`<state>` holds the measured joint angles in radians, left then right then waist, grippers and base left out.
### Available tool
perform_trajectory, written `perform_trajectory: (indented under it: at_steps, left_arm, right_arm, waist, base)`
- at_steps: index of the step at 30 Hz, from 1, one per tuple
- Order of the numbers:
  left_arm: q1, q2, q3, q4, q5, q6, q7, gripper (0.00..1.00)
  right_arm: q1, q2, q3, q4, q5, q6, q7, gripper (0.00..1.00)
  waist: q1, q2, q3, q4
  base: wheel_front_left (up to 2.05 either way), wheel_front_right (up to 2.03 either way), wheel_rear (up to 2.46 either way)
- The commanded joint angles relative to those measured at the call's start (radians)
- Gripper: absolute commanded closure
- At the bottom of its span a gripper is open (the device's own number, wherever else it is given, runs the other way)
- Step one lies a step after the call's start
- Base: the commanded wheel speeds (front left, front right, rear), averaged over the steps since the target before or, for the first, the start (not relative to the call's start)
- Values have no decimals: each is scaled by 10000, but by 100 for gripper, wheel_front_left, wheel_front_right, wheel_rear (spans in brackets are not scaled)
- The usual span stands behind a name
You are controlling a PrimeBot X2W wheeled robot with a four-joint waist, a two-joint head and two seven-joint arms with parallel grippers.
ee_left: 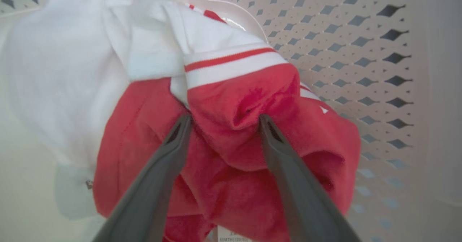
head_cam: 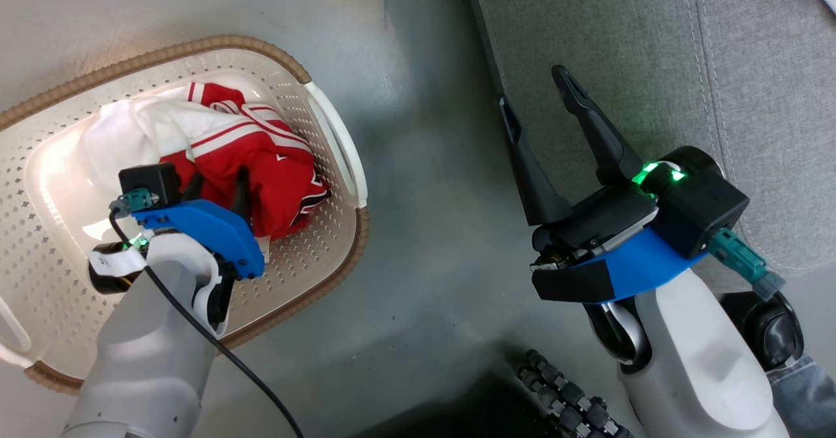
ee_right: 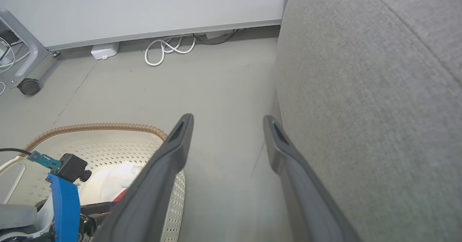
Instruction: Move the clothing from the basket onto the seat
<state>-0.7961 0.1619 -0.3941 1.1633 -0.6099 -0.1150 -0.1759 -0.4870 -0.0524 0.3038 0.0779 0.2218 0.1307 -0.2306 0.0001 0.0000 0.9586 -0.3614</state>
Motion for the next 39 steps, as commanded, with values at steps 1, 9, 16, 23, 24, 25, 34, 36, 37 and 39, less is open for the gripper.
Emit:
perform_trajectory:
  at_steps: [1, 9, 16, 23, 24, 25, 34, 36, 37, 39]
  left_arm:
    - [-219, 3, 17, 20, -103, -89, 72, 0]
    - [-330, -171, -214, -205, -540, -182, 204, 0]
    - [-116, 67, -750, -642, -808, -180, 307, 60]
    - [55, 298, -1317, -1018, -1150, -182, 404, 100]
    - [65, 327, -1378, -1057, -1216, -182, 413, 100]
    - [65, 327, -1378, -1057, -1216, -182, 413, 100]
    - [85, 441, -1905, -1246, -1607, -182, 332, 100]
    - [115, 435, -2055, -1318, -1707, -182, 317, 100]
    - [126, 445, -2135, -1360, -1763, -182, 307, 100]
    - [199, 453, -2269, -1409, -1877, -182, 242, 100]
  right_arm:
    - [-157, 34, 27, -35, 36, 1, -18, 0]
    - [-132, 35, 90, -75, 63, 1, 18, 0]
    - [-116, 34, 102, -49, 86, 1, 10, 0]
    - [-136, 34, 87, -2, 77, 1, -21, 0]
    - [-142, 34, 92, 7, 82, 1, -25, 0]
    - [-142, 34, 92, 7, 82, 1, -25, 0]
    - [-171, 34, 60, 68, 12, 1, -4, 0]
    - [-186, 34, 75, 91, -6, 1, 18, 0]
    - [-204, 33, 82, 105, -21, 1, 31, 0]
    - [-220, 33, 115, 161, -69, 1, 36, 0]
  waist:
    - [-1, 0, 18, -5]
    - [-1, 0, 56, -39]
    - [-1, 0, 34, -59]
    - [-1, 0, -14, -45]
    - [-1, 0, -26, -40]
    - [-1, 0, -26, -40]
    - [-1, 0, -198, 82]
    - [-1, 0, -301, 143]
    - [-1, 0, -359, 173]
    - [-1, 0, -560, 231]
  base:
    - [0, 0, 0]
    - [0, 0, 0]
    - [0, 0, 0]
    - [0, 0, 0]
    - [0, 0, 0]
    - [0, 0, 0]
    - [0, 0, 0]
    - [0, 0, 0]
    - [0, 0, 0]
    - [0, 0, 0]
